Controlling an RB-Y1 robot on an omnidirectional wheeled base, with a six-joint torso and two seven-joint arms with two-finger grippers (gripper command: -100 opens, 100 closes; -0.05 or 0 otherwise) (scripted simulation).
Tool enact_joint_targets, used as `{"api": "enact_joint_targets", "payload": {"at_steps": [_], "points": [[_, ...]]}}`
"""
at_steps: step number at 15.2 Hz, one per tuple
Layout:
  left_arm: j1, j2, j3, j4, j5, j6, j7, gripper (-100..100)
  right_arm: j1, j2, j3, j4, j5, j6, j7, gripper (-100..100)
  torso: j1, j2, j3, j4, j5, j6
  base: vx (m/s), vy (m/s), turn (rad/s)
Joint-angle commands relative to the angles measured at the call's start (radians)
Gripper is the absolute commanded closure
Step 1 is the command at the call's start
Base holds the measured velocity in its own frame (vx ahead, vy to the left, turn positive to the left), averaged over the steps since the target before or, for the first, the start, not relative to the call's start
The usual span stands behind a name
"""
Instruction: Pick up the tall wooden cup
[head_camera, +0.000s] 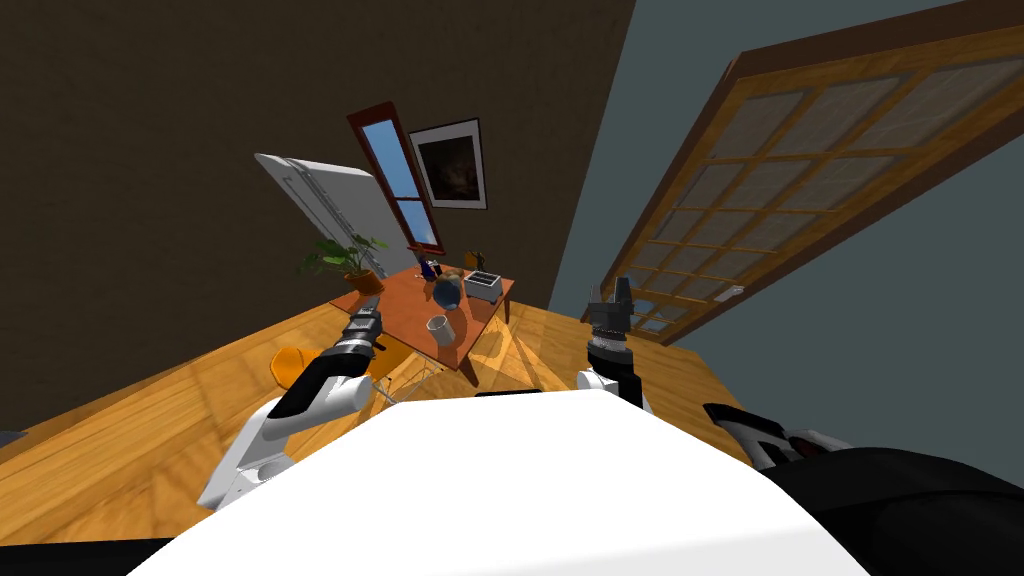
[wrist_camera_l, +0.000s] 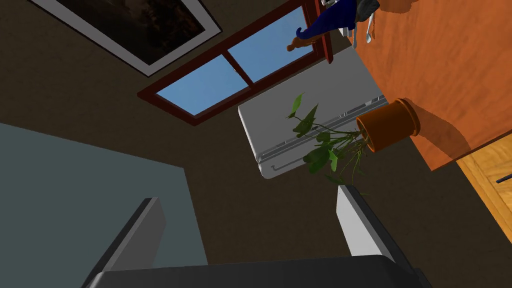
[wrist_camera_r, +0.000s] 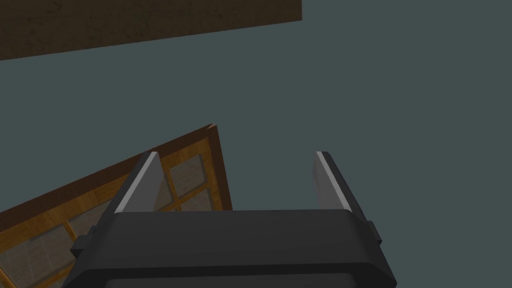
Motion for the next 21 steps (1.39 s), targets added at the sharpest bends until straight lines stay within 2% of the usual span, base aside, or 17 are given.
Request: {"api": "enact_joint_targets", "payload": {"at_steps": [1, 2, 3, 5, 6, 8, 9, 12, 13, 16, 17, 20, 21], "points": [[-0.005, 0.001, 0.007, 0.004, 0.003, 0.050, -0.005, -100, 0.000, 0.000, 0.000, 0.000, 0.000, 0.000, 0.000, 0, 0.000, 0.000, 0.000, 0.000, 0.000, 0.000, 0.048, -0.050, -0.027], [-0.005, 0.001, 0.007, 0.004, 0.003, 0.052, -0.005, -100, 0.000, 0.000, 0.000, 0.000, 0.000, 0.000, 0.000, 0, 0.000, 0.000, 0.000, 0.000, 0.000, 0.000, 0.028, -0.030, 0.005], [-0.010, 0.005, 0.026, 0.011, 0.014, 0.084, -0.018, -100, 0.000, 0.000, 0.000, 0.000, 0.000, 0.000, 0.000, 0, 0.001, 0.001, 0.000, 0.000, 0.000, 0.000, 0.042, -0.042, -0.067], [-0.010, 0.005, 0.026, 0.011, 0.014, 0.121, -0.018, -100, 0.000, 0.000, 0.000, 0.000, 0.000, 0.000, 0.000, 0, 0.001, 0.000, 0.000, 0.000, 0.000, 0.000, 0.047, -0.042, -0.051], [-0.014, 0.010, 0.045, 0.019, 0.026, 0.145, -0.032, -100, 0.000, 0.000, 0.000, 0.000, 0.000, 0.000, 0.000, 0, 0.001, 0.000, 0.000, 0.000, 0.000, 0.000, 0.048, -0.045, -0.058], [-0.014, 0.010, 0.045, 0.019, 0.026, 0.192, -0.032, -100, 0.000, 0.000, 0.000, 0.000, 0.000, 0.000, 0.000, 0, 0.000, 0.000, 0.000, 0.000, 0.000, 0.000, 0.052, -0.045, -0.057], [-0.018, 0.014, 0.063, 0.028, 0.038, 0.216, -0.046, -100, 0.000, 0.000, 0.000, 0.000, 0.000, 0.000, 0.000, 0, 0.001, 0.000, 0.000, 0.000, 0.000, 0.000, 0.061, -0.045, -0.062], [-0.018, 0.014, 0.063, 0.028, 0.038, 0.264, -0.046, -100, 0.000, 0.000, 0.000, 0.000, 0.000, 0.000, 0.000, 0, 0.001, 0.000, 0.000, 0.000, 0.000, 0.000, 0.050, -0.037, -0.033], [-0.021, 0.019, 0.081, 0.038, 0.050, 0.290, -0.062, -100, 0.000, 0.000, 0.000, 0.000, 0.000, 0.000, 0.000, 0, 0.002, 0.001, 0.000, 0.000, 0.000, 0.000, 0.044, -0.022, -0.067], [-0.021, 0.019, 0.081, 0.038, 0.050, 0.337, -0.062, -100, 0.000, 0.000, 0.000, 0.000, 0.000, 0.000, 0.000, 0, 0.002, 0.000, 0.000, 0.000, 0.000, 0.000, 0.044, -0.024, -0.036], [-0.024, 0.024, 0.097, 0.048, 0.063, 0.367, -0.078, -100, 0.000, 0.000, 0.000, 0.000, 0.000, 0.000, 0.000, 0, 0.002, 0.001, 0.000, 0.000, 0.001, 0.000, 0.044, -0.031, -0.081], [-0.024, 0.024, 0.097, 0.048, 0.063, 0.411, -0.078, -100, 0.000, 0.000, 0.000, 0.000, 0.000, 0.000, 0.000, 0, 0.002, 0.000, 0.000, 0.000, 0.000, 0.000, 0.051, -0.020, -0.029], [-0.026, 0.029, 0.112, 0.059, 0.075, 0.445, -0.094, -100, 0.000, 0.000, 0.000, 0.000, 0.000, 0.000, 0.000, 0, 0.003, 0.001, 0.000, 0.000, 0.001, 0.000, 0.040, -0.018, -0.069]]}}
